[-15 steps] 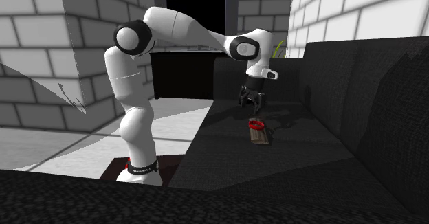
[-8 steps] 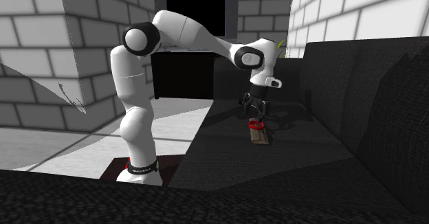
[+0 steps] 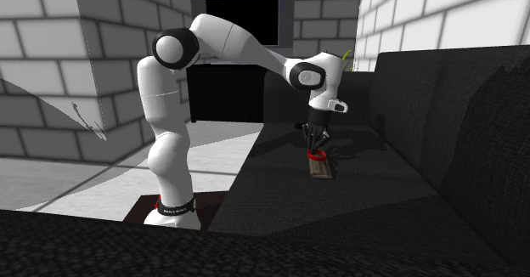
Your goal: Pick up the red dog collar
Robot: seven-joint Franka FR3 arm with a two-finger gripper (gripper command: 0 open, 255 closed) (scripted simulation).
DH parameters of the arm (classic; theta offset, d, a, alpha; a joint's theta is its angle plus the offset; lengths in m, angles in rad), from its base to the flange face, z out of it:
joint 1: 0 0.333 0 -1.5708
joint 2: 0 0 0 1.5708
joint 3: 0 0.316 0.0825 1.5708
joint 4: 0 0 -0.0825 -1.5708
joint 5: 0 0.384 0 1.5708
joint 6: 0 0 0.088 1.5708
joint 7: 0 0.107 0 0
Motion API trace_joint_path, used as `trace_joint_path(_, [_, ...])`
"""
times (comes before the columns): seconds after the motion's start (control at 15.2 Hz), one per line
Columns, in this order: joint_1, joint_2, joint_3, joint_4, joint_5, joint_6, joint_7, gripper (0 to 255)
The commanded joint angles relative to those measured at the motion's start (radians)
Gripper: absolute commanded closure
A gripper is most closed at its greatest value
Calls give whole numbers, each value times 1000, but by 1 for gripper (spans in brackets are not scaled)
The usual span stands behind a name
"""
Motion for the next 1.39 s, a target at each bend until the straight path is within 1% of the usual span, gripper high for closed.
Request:
trace_joint_path(0.0, [0, 0, 0, -1, 0, 0, 0, 255])
trace_joint_path(0.26, [0, 1, 0, 2, 0, -2, 0, 255])
trace_joint_path(1.25, [0, -23, 0, 178, -4, -201, 11, 255])
trace_joint_path(1.32, [0, -23, 0, 180, -4, -203, 12, 255])
